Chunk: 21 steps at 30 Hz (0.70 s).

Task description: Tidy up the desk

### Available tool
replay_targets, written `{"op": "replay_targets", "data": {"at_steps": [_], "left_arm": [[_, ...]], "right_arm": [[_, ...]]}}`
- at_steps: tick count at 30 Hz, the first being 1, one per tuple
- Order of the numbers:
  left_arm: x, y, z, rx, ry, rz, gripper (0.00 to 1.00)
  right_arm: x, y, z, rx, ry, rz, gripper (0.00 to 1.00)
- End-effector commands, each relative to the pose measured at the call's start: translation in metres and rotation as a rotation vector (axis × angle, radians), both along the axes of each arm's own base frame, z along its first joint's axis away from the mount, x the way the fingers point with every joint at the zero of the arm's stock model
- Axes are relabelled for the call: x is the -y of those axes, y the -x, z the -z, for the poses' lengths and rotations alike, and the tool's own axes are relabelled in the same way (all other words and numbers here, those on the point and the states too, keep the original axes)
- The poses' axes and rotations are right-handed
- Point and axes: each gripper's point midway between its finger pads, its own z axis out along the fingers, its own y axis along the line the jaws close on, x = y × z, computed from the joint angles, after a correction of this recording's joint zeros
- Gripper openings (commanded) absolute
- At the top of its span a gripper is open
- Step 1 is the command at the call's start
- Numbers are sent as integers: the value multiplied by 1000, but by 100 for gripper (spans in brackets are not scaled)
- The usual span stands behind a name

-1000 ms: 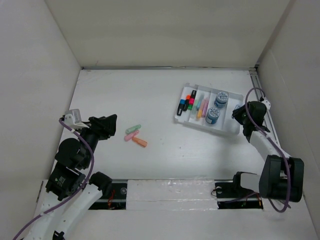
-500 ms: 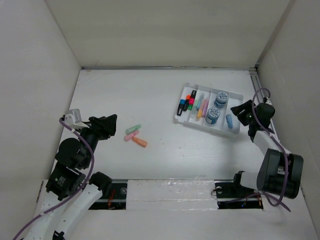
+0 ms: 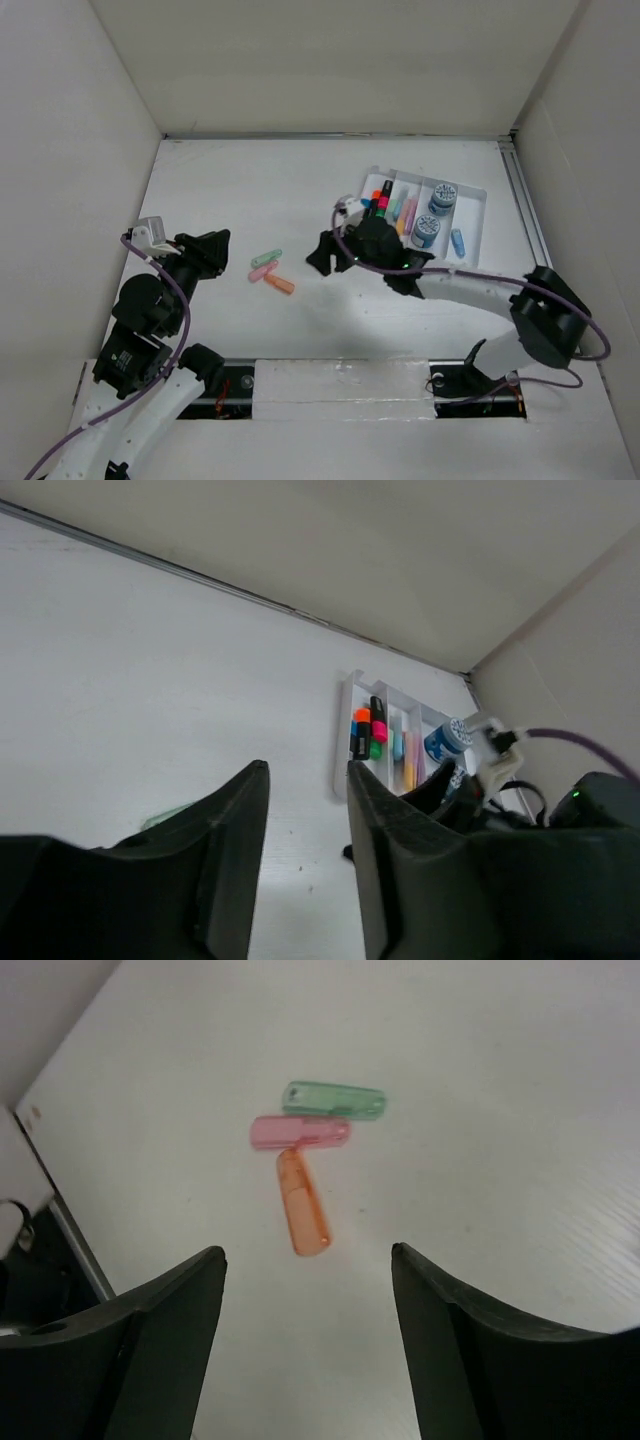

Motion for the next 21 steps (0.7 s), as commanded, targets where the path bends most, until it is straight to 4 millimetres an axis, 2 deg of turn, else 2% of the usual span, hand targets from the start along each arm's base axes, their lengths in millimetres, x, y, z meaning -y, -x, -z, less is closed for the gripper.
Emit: {"op": "replay_targets", "data": {"at_steps": [1,2,3,4,5,6,7,11,12,17,19,20,21], "left_arm": [[2,-3,-6,26,6,5,35],[2,-3,-6,26,6,2,37],[0,-3,-6,26,6,-5,39],[0,-2,-6,26,8,-4,43],[0,-1,-7,30,10,-4,43],[-1,-2,-7,30,10,-7,44],[-1,-1,-8,34,11,-7,45],[0,0,-8,37,11,-1,46],[0,0,-8,39,10,1,46],[0,1,-9,41,13,1,47],[-1,1,-9,41,13,1,47],[-1,1,-9,41,13,-1,47],[-1,1,-9,41,12,-1,47]], "right_arm": [[-45,9,7,124,116,-96,74],[-57,12,35,95,180,-124,74],[-77,18,29,113,183,-157,75],[-81,19,42,109,236,-171,75],[-87,19,63,92,284,-177,75],[-96,15,60,107,287,-172,75],[-100,18,67,110,309,-185,75],[-104,10,94,109,390,-166,75],[-106,14,106,97,415,-177,75],[-115,16,127,75,456,-197,71],[-116,18,137,73,486,-191,52],[-119,19,136,80,489,-186,44],[-116,16,139,81,508,-162,26]]}}
